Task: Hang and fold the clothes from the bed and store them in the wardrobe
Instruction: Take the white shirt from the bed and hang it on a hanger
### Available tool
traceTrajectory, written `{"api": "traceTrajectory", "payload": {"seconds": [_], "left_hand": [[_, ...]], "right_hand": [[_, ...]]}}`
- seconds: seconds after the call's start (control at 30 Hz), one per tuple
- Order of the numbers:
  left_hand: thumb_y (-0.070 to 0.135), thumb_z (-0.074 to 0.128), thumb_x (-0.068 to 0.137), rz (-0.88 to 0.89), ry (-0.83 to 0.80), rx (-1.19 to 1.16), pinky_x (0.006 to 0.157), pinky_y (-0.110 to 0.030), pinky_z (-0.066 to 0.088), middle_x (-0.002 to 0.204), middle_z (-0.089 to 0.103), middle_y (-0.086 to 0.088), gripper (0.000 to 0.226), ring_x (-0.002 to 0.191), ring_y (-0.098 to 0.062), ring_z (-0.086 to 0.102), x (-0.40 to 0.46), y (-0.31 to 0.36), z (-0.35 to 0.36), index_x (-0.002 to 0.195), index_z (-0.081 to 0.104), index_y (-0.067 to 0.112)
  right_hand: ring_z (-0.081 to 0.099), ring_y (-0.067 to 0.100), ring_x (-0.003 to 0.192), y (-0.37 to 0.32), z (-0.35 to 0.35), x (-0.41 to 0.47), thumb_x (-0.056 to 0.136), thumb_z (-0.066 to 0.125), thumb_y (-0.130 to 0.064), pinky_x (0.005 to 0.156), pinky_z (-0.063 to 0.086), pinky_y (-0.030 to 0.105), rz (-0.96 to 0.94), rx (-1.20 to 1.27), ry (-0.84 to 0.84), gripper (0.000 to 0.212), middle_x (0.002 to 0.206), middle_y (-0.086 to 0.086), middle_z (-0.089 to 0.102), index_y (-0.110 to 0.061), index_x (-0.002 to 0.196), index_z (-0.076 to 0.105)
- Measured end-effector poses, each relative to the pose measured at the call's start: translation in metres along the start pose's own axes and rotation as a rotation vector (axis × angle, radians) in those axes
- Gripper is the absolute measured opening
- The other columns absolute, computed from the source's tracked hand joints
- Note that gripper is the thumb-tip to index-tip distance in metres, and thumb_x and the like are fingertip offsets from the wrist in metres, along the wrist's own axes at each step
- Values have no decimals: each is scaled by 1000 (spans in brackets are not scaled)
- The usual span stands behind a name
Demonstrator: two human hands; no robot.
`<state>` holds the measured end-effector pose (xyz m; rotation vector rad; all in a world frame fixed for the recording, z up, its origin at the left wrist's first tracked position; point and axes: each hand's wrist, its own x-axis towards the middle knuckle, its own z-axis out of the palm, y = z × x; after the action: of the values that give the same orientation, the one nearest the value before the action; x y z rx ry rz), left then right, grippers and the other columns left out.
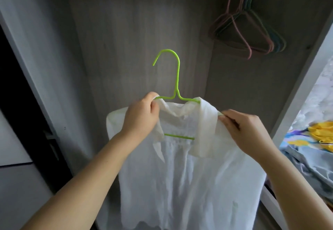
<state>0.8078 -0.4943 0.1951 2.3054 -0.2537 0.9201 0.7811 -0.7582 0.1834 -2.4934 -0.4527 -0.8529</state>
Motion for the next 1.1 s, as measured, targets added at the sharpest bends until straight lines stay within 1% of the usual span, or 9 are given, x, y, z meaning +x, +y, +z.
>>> {"api": "traceTrajectory", "payload": {"seconds": [0.13, 0.23, 0.3, 0.37, 0.5, 0.73, 0.83, 0.93, 1.1], "left_hand": [[18, 51, 97, 68, -148, -131, 72, -41, 48, 60, 51, -1, 47, 65, -27, 51, -5, -4, -3, 144, 44, 18], [43, 56, 89, 225, -6, 38, 85, -37, 42, 92, 58, -5, 60, 89, -22, 53, 7, -17, -19, 140, 49, 12], [49, 51, 89, 334, -138, 148, 89, -41, 41, 109, 59, -10, 58, 103, -28, 54, 20, -24, -20, 132, 56, 11], [38, 52, 93, 278, -270, -32, 78, -39, 45, 94, 62, -10, 37, 87, -24, 58, 24, -24, -17, 114, 63, 9], [16, 53, 95, 179, -25, -203, 59, -12, 33, 63, 48, 7, 16, 60, 5, 45, 32, -42, -13, 88, 62, 4], [10, 54, 97, 80, 62, -263, 64, -21, 36, 75, 53, -17, 13, 67, -12, 41, 52, -77, -15, 92, 63, 2], [24, 50, 96, -8, 197, -248, 81, -35, 42, 96, 59, -17, 26, 84, -19, 52, 69, -78, -19, 106, 64, 4], [23, 45, 102, -182, 257, -237, 114, -45, 24, 146, 41, -16, 40, 136, -28, 37, 83, -69, -28, 138, 47, 6], [30, 36, 104, -264, 105, -565, 118, -23, 16, 160, 15, 1, 55, 148, -12, 13, 69, -62, -48, 154, 16, 19]], "right_hand": [[44, 13, 52, 4, -4, 0, 96, 56, -21, 49, 41, 35, 15, -19, 24, 21, 56, -5, 48, -21, 75, 58], [45, 12, 53, 5, -11, 4, 96, 59, -21, 50, 39, 31, -8, -48, 56, 17, 57, -9, 49, -23, 79, 62], [46, 13, 55, 3, -16, 11, 95, 60, -23, 51, 39, 28, -21, -67, 75, 12, 61, -10, 53, -23, 84, 65], [46, 8, 54, -2, -15, 16, 94, 61, -24, 50, 37, 25, -45, -74, 73, 11, 60, -14, 51, -22, 86, 67], [45, 9, 52, 8, -18, 23, 95, 60, -21, 50, 38, 29, -20, -92, -34, 17, 54, -15, 43, -18, 78, 59], [43, 23, 53, -17, -23, 33, 99, 50, -23, 54, 41, 38, -110, -27, -263, 27, 57, 1, 48, -11, 74, 52], [49, 22, 60, -49, -18, 58, 100, 49, -19, 60, 43, 33, -121, 104, -211, 24, 66, 4, 56, -9, 81, 59], [56, 28, 71, -82, -10, 92, 101, 47, -24, 63, 45, 36, -76, 215, -214, 30, 77, 14, 62, -3, 89, 64], [48, 30, 66, -143, 21, 149, 102, 43, -23, 58, 33, 35, -47, 223, -72, 37, 72, 16, 55, 5, 83, 56]]}}
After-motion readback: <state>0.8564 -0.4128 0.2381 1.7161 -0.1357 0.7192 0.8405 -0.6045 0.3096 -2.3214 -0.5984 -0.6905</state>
